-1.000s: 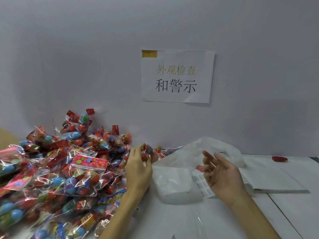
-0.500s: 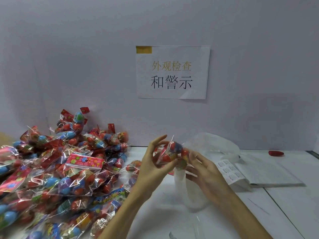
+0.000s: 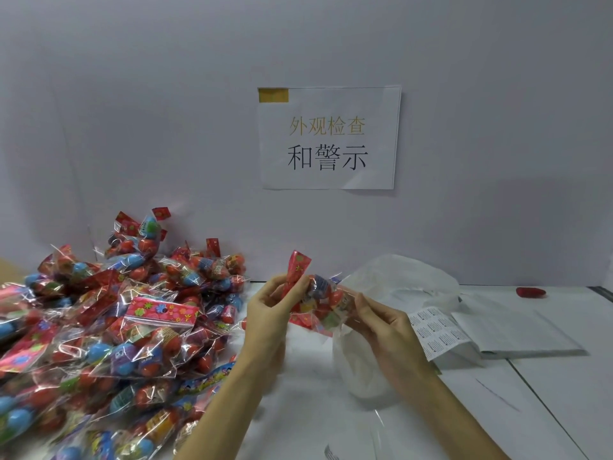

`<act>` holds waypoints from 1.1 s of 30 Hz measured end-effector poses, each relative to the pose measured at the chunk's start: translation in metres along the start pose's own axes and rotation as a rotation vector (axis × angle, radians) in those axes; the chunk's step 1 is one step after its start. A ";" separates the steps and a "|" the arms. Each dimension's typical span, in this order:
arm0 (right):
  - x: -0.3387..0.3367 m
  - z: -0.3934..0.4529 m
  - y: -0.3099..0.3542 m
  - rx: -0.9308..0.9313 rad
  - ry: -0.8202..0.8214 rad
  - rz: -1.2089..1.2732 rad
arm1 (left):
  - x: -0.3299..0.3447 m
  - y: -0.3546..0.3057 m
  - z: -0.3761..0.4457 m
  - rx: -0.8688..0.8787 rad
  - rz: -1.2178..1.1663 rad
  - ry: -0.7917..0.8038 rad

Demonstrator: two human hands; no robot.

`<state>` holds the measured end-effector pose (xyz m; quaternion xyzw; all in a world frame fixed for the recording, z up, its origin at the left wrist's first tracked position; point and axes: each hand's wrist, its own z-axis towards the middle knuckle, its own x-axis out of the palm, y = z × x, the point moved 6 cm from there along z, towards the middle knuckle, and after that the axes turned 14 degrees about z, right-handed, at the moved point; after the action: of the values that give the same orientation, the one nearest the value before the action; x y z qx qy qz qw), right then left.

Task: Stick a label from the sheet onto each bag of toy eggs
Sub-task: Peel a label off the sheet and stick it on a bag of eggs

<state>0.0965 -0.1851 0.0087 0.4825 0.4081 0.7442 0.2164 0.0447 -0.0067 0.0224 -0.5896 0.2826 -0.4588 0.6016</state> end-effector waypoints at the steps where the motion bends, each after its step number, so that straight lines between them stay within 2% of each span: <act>1: 0.000 -0.001 0.002 -0.023 -0.004 -0.029 | 0.000 0.000 -0.001 -0.010 -0.019 -0.023; 4: 0.005 -0.006 0.010 -0.111 0.031 -0.221 | -0.001 0.000 -0.002 0.021 -0.052 -0.097; 7: 0.017 -0.008 0.010 -0.101 0.113 -0.321 | -0.005 0.001 -0.002 0.030 -0.074 -0.144; 9: 0.021 -0.007 0.009 -0.107 0.100 -0.399 | -0.005 0.001 -0.002 0.035 -0.066 -0.137; 13: 0.016 -0.009 0.009 -0.124 0.038 -0.329 | -0.003 -0.004 -0.003 0.083 -0.038 -0.108; 16: 0.008 -0.006 0.014 -0.108 0.050 -0.339 | -0.009 -0.010 -0.002 0.132 0.039 -0.148; 21: 0.002 -0.003 0.021 -0.119 0.062 -0.338 | -0.013 -0.004 -0.001 0.082 0.127 -0.194; 23: -0.003 -0.002 0.023 -0.130 0.038 -0.358 | -0.011 -0.004 0.000 0.077 0.179 -0.160; 28: -0.017 0.001 0.033 -0.115 -0.011 -0.370 | -0.003 -0.005 0.002 0.110 0.315 0.039; 31: -0.027 0.003 0.040 -0.117 -0.096 -0.324 | -0.001 -0.006 0.002 0.153 0.389 0.083; 33: -0.025 0.002 0.041 -0.140 -0.087 -0.399 | 0.004 -0.004 -0.001 0.153 0.391 0.095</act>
<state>0.1120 -0.2256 0.0285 0.4078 0.4330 0.6916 0.4097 0.0446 -0.0101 0.0273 -0.4539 0.3839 -0.3810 0.7081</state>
